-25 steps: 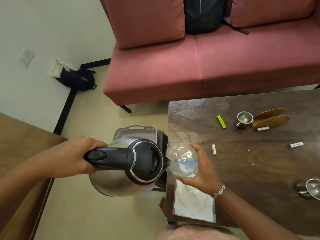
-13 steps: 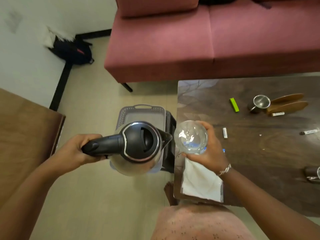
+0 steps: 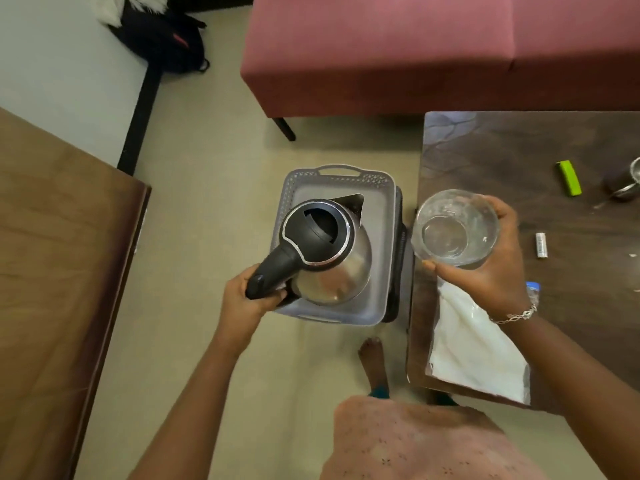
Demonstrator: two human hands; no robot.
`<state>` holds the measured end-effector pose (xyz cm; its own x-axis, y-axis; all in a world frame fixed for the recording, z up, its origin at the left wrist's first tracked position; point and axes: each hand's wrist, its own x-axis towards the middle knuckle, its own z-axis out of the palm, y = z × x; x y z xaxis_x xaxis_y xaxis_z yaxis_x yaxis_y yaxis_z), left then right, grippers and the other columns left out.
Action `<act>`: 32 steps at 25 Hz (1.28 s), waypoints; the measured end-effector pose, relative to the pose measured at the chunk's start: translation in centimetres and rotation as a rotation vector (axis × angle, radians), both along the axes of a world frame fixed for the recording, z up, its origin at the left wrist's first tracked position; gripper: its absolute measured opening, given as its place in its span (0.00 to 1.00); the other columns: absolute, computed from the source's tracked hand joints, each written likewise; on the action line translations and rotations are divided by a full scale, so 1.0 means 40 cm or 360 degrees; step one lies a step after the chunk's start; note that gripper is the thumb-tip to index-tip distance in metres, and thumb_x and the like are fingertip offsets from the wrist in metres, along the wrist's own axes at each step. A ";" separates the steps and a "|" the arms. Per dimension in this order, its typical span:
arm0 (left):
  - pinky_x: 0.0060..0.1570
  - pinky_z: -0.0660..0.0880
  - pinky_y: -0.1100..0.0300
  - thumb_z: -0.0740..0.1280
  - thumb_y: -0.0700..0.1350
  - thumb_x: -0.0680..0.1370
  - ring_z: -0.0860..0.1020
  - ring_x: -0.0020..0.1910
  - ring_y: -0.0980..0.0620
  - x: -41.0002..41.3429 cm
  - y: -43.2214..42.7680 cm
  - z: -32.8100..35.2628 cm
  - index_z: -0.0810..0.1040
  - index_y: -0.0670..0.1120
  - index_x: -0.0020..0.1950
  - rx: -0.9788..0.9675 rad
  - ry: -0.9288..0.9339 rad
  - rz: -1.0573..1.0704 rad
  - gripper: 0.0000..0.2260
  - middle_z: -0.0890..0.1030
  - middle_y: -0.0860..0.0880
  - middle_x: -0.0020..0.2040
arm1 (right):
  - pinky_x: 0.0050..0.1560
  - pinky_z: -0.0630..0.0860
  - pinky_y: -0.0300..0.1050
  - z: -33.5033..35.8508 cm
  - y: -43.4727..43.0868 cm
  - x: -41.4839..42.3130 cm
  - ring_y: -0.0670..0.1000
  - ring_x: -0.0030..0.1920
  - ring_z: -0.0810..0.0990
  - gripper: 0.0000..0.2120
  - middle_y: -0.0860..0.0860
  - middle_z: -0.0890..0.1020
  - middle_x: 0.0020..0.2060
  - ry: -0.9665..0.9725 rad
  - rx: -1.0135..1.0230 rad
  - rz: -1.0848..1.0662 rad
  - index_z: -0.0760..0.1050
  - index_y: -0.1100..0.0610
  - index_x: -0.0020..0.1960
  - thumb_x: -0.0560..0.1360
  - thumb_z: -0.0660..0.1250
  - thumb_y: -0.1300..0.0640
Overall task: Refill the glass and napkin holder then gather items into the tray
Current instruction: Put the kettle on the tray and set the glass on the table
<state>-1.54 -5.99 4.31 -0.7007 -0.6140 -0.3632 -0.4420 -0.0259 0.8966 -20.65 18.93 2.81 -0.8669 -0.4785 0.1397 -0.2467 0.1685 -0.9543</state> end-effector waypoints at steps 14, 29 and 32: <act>0.40 0.75 0.68 0.68 0.26 0.67 0.76 0.36 0.58 0.008 0.007 -0.222 0.77 0.49 0.45 -0.0185 -0.0020 0.0479 0.18 0.78 0.50 0.37 | 0.59 0.68 0.29 -0.084 -0.072 0.048 0.36 0.59 0.70 0.41 0.29 0.67 0.58 -0.0020 0.0060 0.0003 0.59 0.45 0.63 0.57 0.72 0.33; 0.41 0.72 0.73 0.73 0.37 0.68 0.76 0.44 0.46 0.007 0.015 -0.234 0.73 0.45 0.50 -0.0371 -0.0194 0.0332 0.15 0.76 0.51 0.41 | 0.57 0.68 0.26 -0.071 -0.098 0.052 0.34 0.58 0.71 0.39 0.26 0.68 0.57 -0.0022 0.0011 0.0022 0.60 0.46 0.62 0.56 0.75 0.47; 0.61 0.66 0.61 0.76 0.52 0.64 0.68 0.61 0.44 0.002 0.039 -0.190 0.67 0.41 0.62 -0.0833 -0.0199 0.0343 0.32 0.71 0.43 0.59 | 0.57 0.68 0.27 -0.048 -0.099 0.057 0.36 0.59 0.71 0.40 0.28 0.68 0.58 -0.0019 -0.0009 0.0017 0.60 0.45 0.63 0.56 0.75 0.47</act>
<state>-1.47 -4.44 -3.29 -0.5114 -0.8582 -0.0445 -0.5791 0.3059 0.7557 -18.38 14.96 0.91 -0.8634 -0.4868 0.1323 -0.2373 0.1607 -0.9580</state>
